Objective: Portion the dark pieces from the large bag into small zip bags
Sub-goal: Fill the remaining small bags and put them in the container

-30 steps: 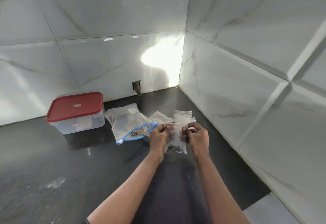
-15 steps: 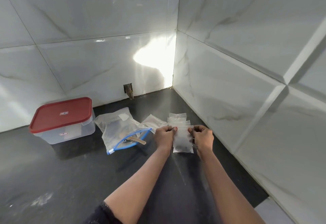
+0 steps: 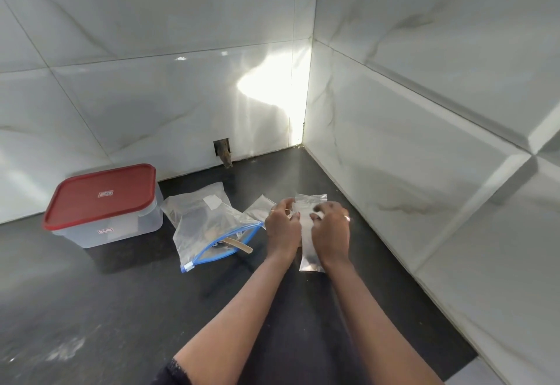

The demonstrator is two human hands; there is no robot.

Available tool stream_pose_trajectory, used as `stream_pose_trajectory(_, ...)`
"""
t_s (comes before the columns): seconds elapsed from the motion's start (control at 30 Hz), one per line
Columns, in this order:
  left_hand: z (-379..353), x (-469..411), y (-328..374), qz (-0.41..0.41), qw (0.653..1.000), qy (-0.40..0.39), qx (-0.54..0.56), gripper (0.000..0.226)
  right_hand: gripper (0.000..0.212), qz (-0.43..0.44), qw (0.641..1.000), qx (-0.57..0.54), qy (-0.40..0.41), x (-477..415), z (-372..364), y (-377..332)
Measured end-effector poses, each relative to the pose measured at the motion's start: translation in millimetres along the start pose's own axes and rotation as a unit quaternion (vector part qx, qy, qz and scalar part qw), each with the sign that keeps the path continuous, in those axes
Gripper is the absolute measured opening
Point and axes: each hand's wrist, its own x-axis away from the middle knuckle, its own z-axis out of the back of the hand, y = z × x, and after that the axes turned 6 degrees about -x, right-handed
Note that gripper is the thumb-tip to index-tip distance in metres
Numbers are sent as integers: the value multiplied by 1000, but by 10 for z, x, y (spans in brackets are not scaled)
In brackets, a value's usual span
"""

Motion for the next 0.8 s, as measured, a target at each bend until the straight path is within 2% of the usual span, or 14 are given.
stream_pose_trajectory(0.07, 44, -27, -35, 20, 1000, 13, 18, 39, 18, 69, 995, 18, -74, -65, -147, -118)
stream_pose_trajectory(0.17, 126, -84, -97, 69, 996, 28, 54, 40, 22, 166, 963, 115, -176, -212, -352, -261)
stream_pose_trajectory(0.27, 196, -166, -163, 101, 992, 20, 72, 43, 27, 182, 932, 213, -230, -347, -567, -307)
stream_pose_trajectory(0.4, 244, -193, -194, 120, 989, 10, 88, 43, 33, 144, 915, 294, -237, -383, -730, -313)
stream_pose_trajectory(0.57, 311, -203, -227, 129, 983, 8, 128, 41, 34, 134, 926, 276, -222, -419, -758, -403)
stream_pose_trajectory(0.73, 400, -188, -232, 143, 978, 17, 153, 40, 26, 88, 960, 144, -221, -396, -684, -464)
stream_pose_trajectory(0.8, 448, -194, -237, 152, 972, 25, 176, 40, 26, 97, 964, 138, -207, -379, -645, -516)
